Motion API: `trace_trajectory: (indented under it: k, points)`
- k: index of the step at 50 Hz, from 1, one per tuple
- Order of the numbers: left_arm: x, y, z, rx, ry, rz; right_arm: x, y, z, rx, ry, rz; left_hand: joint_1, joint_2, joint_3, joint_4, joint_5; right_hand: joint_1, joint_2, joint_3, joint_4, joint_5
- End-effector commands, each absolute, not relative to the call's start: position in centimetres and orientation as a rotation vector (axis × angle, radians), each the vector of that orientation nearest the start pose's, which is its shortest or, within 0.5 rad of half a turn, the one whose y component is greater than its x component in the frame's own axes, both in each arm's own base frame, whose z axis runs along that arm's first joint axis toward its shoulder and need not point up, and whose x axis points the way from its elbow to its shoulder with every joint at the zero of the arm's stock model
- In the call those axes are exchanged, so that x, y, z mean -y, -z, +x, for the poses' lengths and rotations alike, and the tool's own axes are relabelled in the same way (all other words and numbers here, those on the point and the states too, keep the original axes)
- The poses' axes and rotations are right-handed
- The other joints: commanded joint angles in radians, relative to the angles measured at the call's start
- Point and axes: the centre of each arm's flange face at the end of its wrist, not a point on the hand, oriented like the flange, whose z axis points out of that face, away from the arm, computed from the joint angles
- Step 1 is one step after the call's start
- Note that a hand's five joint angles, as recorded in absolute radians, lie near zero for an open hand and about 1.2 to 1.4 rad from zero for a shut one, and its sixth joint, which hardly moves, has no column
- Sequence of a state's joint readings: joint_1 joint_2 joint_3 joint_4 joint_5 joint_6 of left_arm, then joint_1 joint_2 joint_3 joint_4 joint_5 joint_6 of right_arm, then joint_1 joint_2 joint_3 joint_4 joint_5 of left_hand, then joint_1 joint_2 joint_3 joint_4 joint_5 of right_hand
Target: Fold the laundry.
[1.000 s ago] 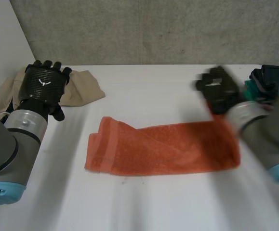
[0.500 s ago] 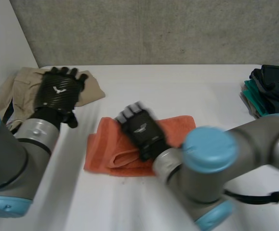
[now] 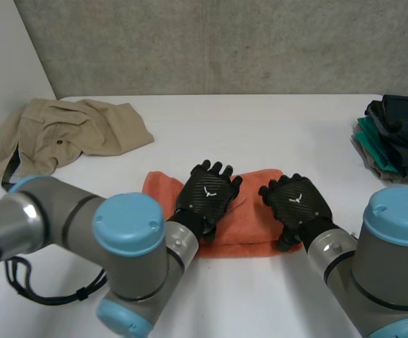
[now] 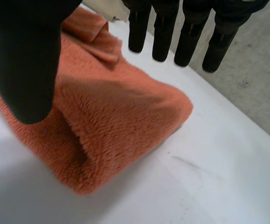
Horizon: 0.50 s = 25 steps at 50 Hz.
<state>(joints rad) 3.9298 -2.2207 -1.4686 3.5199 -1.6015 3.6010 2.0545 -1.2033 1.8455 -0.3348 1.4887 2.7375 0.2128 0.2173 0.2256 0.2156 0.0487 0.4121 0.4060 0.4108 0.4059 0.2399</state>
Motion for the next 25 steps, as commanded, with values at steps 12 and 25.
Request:
trace_trajectory:
  k: [12, 25]
  points:
    - [28.7, -13.7, -31.0, -2.095, 1.941, 0.888, 22.5, -12.2, 27.5, -2.166, 1.813, -1.256, 0.068, 0.064, 0.055, 0.065, 0.058, 0.448, 0.454, 0.449, 0.454, 0.446]
    - [26.7, -18.3, -29.3, -2.041, 2.033, 0.866, 22.3, -12.2, 27.6, -2.167, 1.812, -1.261, 0.024, 0.020, 0.011, 0.021, 0.014, 0.454, 0.460, 0.455, 0.460, 0.451]
